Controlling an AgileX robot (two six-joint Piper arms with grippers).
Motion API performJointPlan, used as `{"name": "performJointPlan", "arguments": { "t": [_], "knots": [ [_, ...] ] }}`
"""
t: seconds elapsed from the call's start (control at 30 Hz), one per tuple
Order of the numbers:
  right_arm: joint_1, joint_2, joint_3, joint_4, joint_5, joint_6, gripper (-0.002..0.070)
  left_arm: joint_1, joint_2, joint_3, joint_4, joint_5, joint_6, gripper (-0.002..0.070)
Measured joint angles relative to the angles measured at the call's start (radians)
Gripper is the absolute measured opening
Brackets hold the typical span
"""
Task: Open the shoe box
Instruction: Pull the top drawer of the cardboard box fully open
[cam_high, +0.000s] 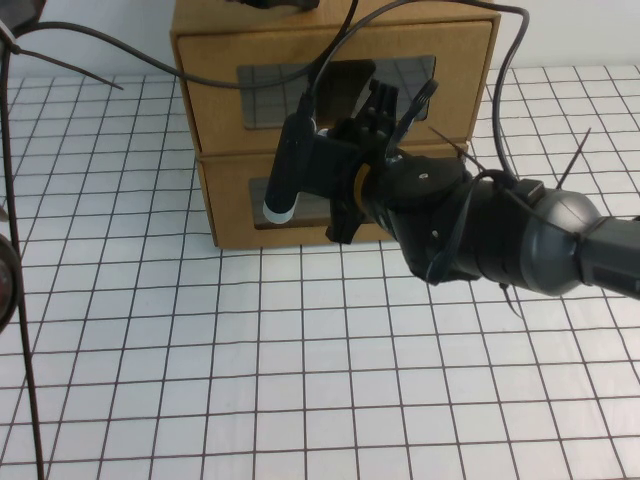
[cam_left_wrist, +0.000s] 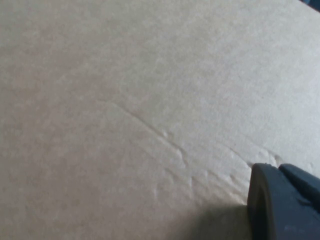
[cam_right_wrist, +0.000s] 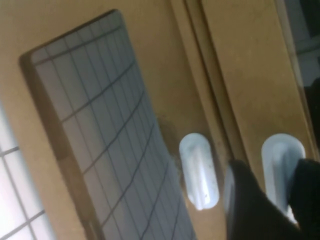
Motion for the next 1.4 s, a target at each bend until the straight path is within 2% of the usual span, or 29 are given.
{"name": "performJointPlan", "arguments": {
  "t": [0.27, 0.5, 0.67, 0.87, 1.4],
  "knots": [
    [-0.002, 0.018, -0.023, 0.000, 0.017, 0.002, 0.0189, 0.000, 0.000, 0.000, 0.000, 0.000, 0.000, -0.0002],
    [-0.010, 0.029, -0.029, -0.015, 0.023, 0.002, 0.0115, 0.000, 0.000, 0.000, 0.000, 0.000, 0.000, -0.0002],
    [-0.010, 0.038, -0.032, -0.037, 0.042, 0.008, 0.0095, 0.000, 0.000, 0.000, 0.000, 0.000, 0.000, -0.0002],
    [-0.010, 0.041, -0.034, -0.079, 0.052, 0.056, 0.0025, 0.000, 0.000, 0.000, 0.000, 0.000, 0.000, -0.0002],
    [-0.004, 0.026, 0.002, -0.098, 0.058, 0.043, 0.0017, 0.000, 0.002, 0.000, -0.002, -0.002, -0.012, -0.0002]
  ]
}}
